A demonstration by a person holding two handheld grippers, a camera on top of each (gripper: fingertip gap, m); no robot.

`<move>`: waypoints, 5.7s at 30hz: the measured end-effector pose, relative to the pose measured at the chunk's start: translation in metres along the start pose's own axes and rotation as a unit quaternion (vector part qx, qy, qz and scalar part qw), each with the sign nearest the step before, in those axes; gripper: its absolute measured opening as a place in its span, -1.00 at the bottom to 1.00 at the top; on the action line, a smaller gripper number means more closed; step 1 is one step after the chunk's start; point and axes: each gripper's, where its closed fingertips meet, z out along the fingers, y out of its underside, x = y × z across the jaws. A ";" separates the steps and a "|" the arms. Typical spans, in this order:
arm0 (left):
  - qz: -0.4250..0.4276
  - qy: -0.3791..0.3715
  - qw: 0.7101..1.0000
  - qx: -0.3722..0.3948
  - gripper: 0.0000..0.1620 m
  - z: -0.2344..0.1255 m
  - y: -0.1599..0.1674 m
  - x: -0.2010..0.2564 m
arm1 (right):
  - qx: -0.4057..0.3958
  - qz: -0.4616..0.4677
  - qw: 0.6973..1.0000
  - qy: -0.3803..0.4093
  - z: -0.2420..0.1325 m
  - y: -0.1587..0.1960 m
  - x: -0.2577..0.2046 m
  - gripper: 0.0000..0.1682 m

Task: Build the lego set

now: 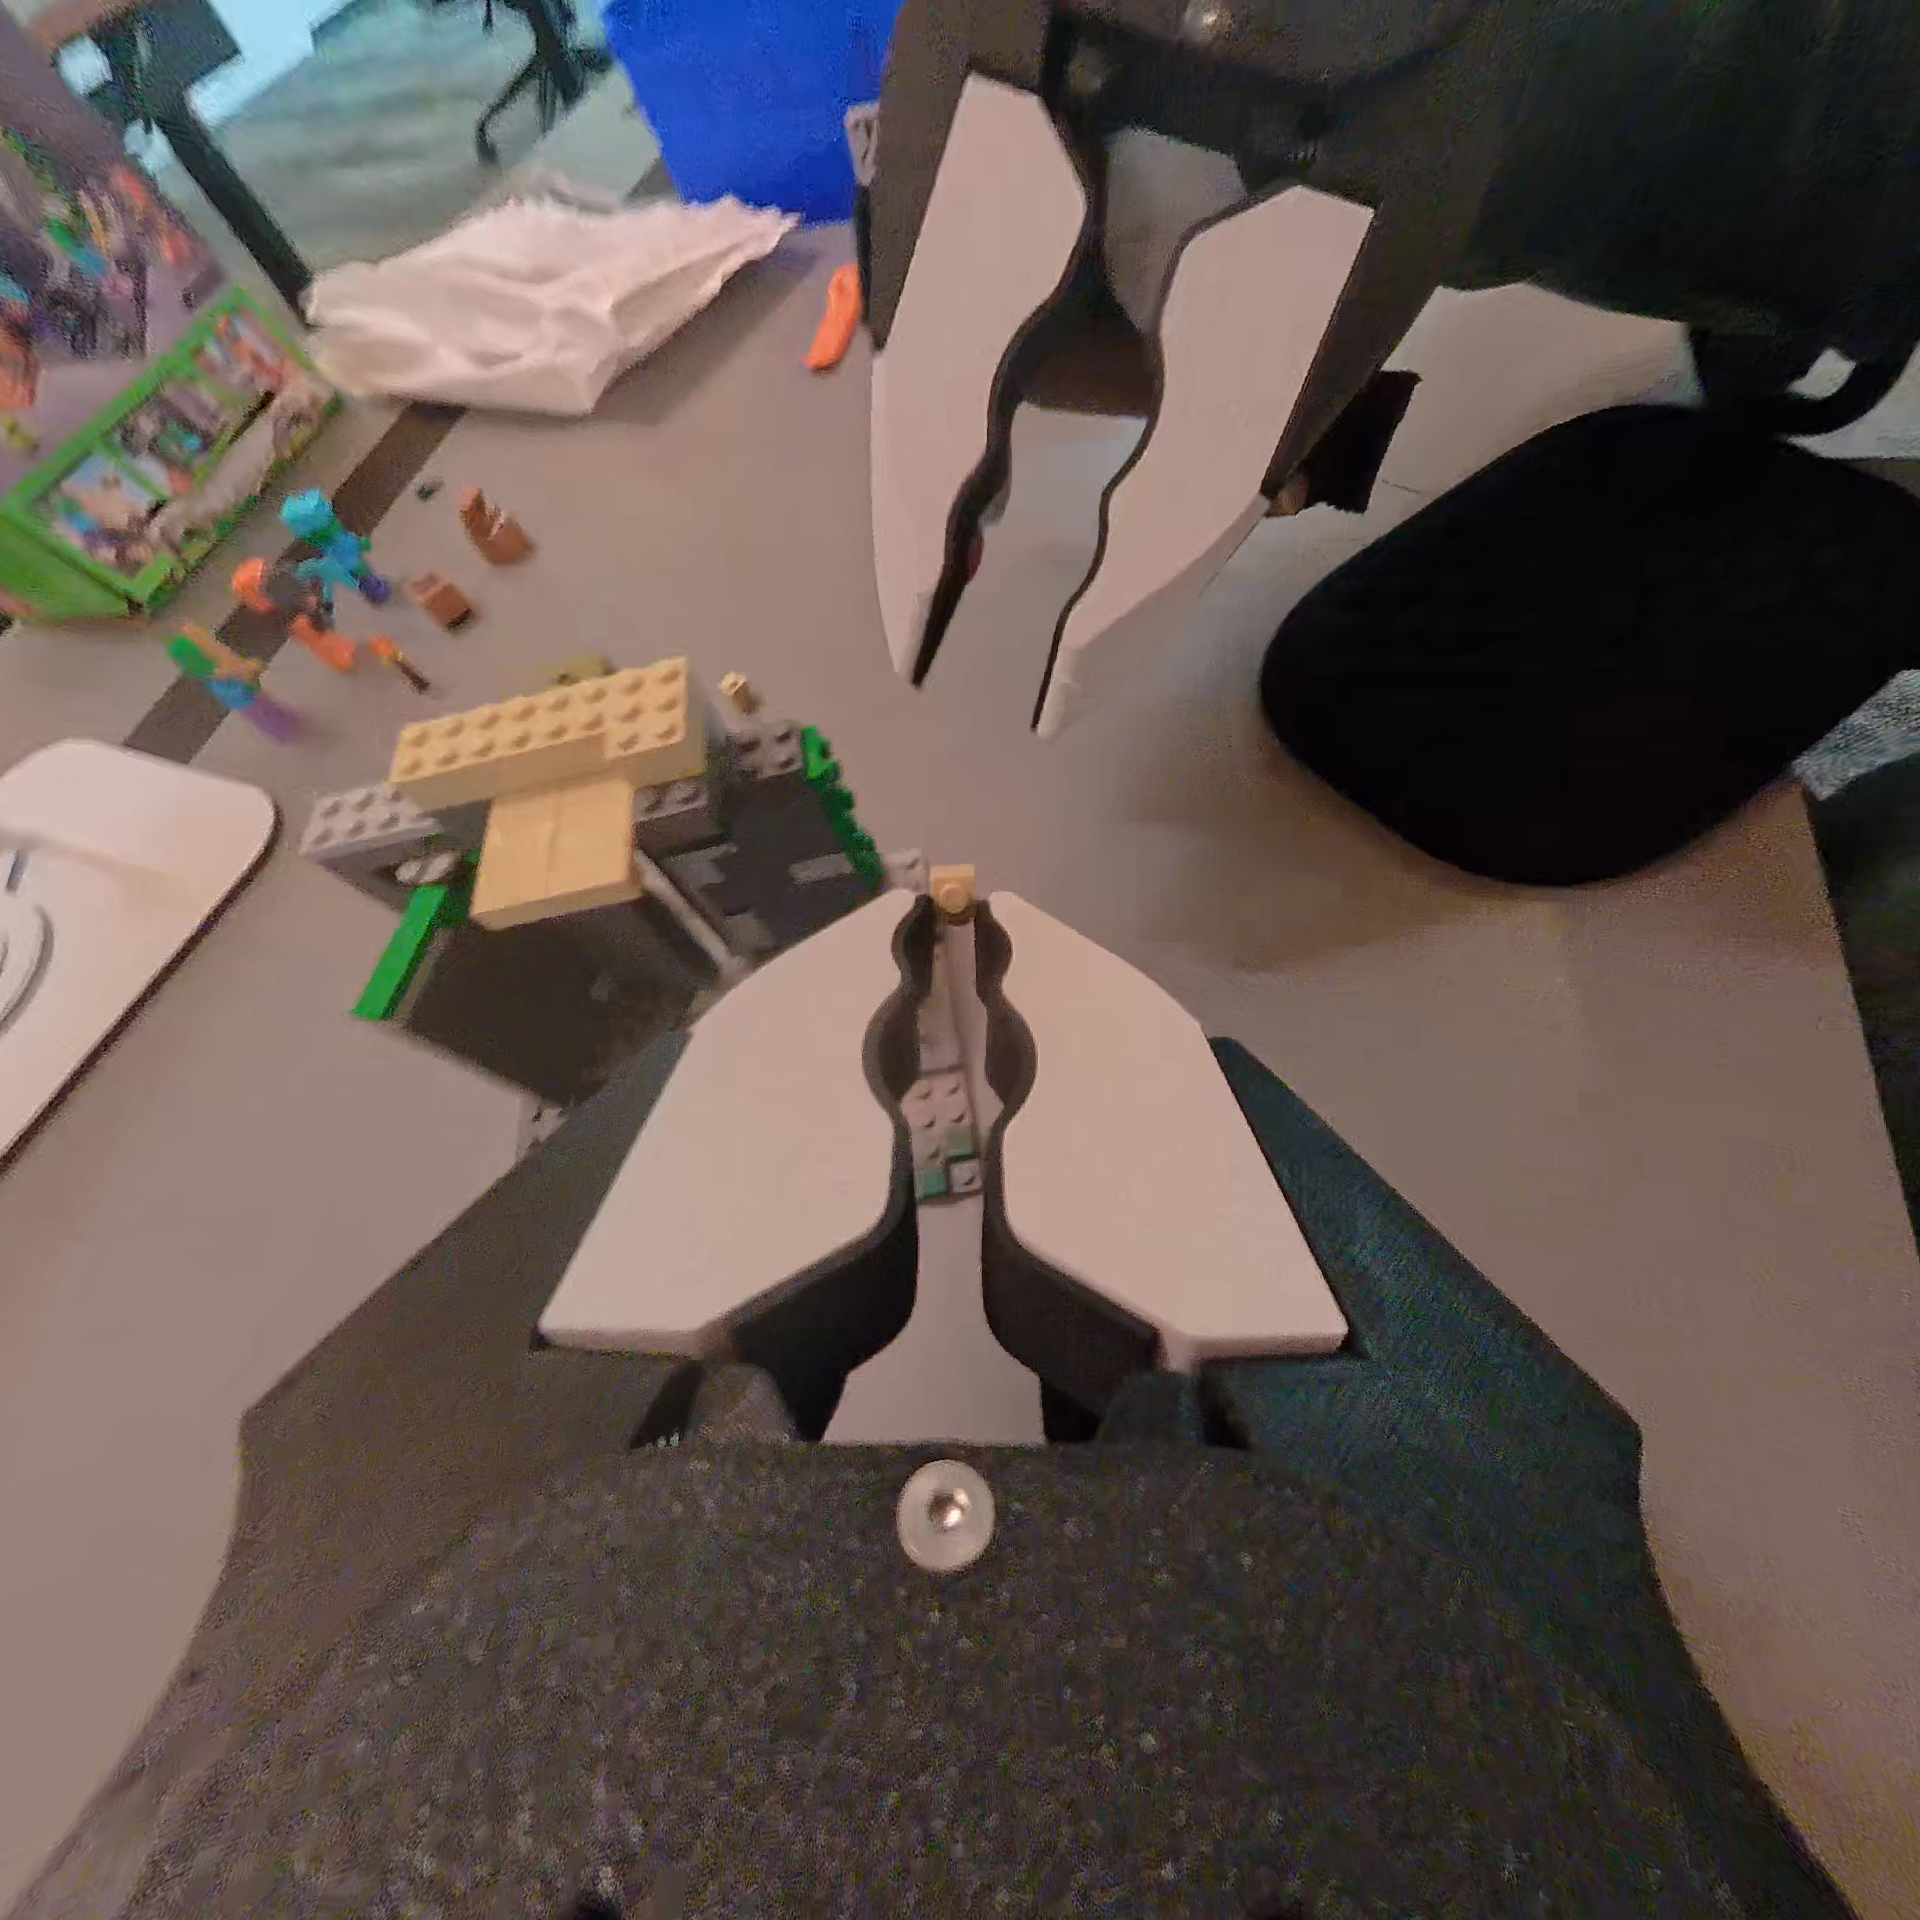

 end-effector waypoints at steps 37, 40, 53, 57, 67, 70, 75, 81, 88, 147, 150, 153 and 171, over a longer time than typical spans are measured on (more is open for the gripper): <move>-0.100 0.095 0.924 -0.357 -0.91 0.024 -0.011 -0.059 | 0.089 0.129 0.987 0.042 0.039 0.016 0.037 -0.60; -0.115 0.094 0.922 -0.358 -0.91 0.026 -0.012 -0.059 | 0.093 0.134 0.984 0.075 0.037 0.013 0.042 -0.59; -0.166 0.067 0.921 -0.345 -0.91 0.031 -0.015 -0.056 | 0.090 0.129 0.974 0.162 0.041 0.011 0.058 -0.59; -0.176 0.046 0.921 -0.344 -0.91 0.030 -0.014 -0.058 | 0.110 0.110 0.974 0.167 0.043 0.008 0.059 -0.59; -0.197 0.005 0.924 -0.329 -0.91 0.025 -0.010 -0.061 | 0.124 0.109 0.970 0.177 0.046 0.004 0.058 -0.65; -0.204 0.001 0.922 -0.328 -0.91 0.026 -0.010 -0.063 | 0.127 0.105 0.969 0.186 0.048 0.003 0.060 -0.61; -0.219 -0.005 0.921 -0.323 -0.91 0.026 -0.009 -0.066 | 0.146 0.090 0.967 0.187 0.051 0.002 0.064 -0.63; -0.222 -0.015 0.920 -0.322 -0.91 0.027 -0.008 -0.066 | 0.144 0.090 0.966 0.197 0.049 0.002 0.065 -0.68; -0.229 -0.011 0.915 -0.331 -0.91 0.026 -0.005 -0.066 | 0.139 0.091 0.965 0.202 0.049 0.002 0.064 -0.72; -0.167 -0.015 0.908 -0.383 -0.90 0.024 -0.009 -0.067 | 0.148 0.109 0.967 0.178 0.051 0.001 0.062 -0.73; -0.167 -0.016 0.908 -0.384 -0.90 0.023 -0.009 -0.067 | 0.147 0.108 0.967 0.177 0.052 0.001 0.062 -0.73; -0.169 -0.016 0.908 -0.384 -0.90 0.023 -0.008 -0.066 | 0.147 0.107 0.968 0.176 0.052 0.001 0.061 -0.73; -0.171 -0.022 0.906 -0.387 -0.90 0.021 -0.007 -0.065 | 0.144 0.105 0.968 0.175 0.053 0.001 0.060 -0.73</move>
